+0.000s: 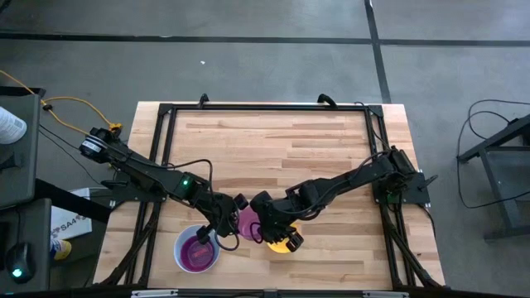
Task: Nest bowls inside each other
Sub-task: Stack the purple bowl on the pink bowl
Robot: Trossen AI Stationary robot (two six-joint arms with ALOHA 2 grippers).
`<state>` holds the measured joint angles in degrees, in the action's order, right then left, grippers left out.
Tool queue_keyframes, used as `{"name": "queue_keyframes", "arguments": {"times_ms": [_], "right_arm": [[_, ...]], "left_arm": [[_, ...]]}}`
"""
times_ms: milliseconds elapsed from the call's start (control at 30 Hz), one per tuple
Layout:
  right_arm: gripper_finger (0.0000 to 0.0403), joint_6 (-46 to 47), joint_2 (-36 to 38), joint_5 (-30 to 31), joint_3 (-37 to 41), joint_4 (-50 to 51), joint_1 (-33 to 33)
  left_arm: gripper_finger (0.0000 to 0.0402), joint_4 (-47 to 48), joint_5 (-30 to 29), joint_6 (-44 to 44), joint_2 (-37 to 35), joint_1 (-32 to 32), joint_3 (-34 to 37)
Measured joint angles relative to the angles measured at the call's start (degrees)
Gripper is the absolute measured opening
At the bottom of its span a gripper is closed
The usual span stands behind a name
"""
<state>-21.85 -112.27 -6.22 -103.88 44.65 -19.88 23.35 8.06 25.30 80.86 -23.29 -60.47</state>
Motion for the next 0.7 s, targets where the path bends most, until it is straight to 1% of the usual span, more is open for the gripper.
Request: {"name": "queue_keyframes", "arguments": {"times_ms": [367,500,700], "right_arm": [[0.0134,2.75,-0.02,-0.62,0.0,-3.43,0.09],[0.0134,5.83,-0.04,-1.69,0.0,-3.59,0.46],[0.0134,10.1,-0.09,-1.48,0.0,-3.85,0.5]], "left_arm": [[0.0,0.9,-0.03,-0.13,-1.29,0.0,-0.04],[0.0,1.38,-0.09,-0.31,-1.31,0.0,-0.04],[0.0,2.39,-1.43,-0.99,-1.31,0.0,-0.04]]}}
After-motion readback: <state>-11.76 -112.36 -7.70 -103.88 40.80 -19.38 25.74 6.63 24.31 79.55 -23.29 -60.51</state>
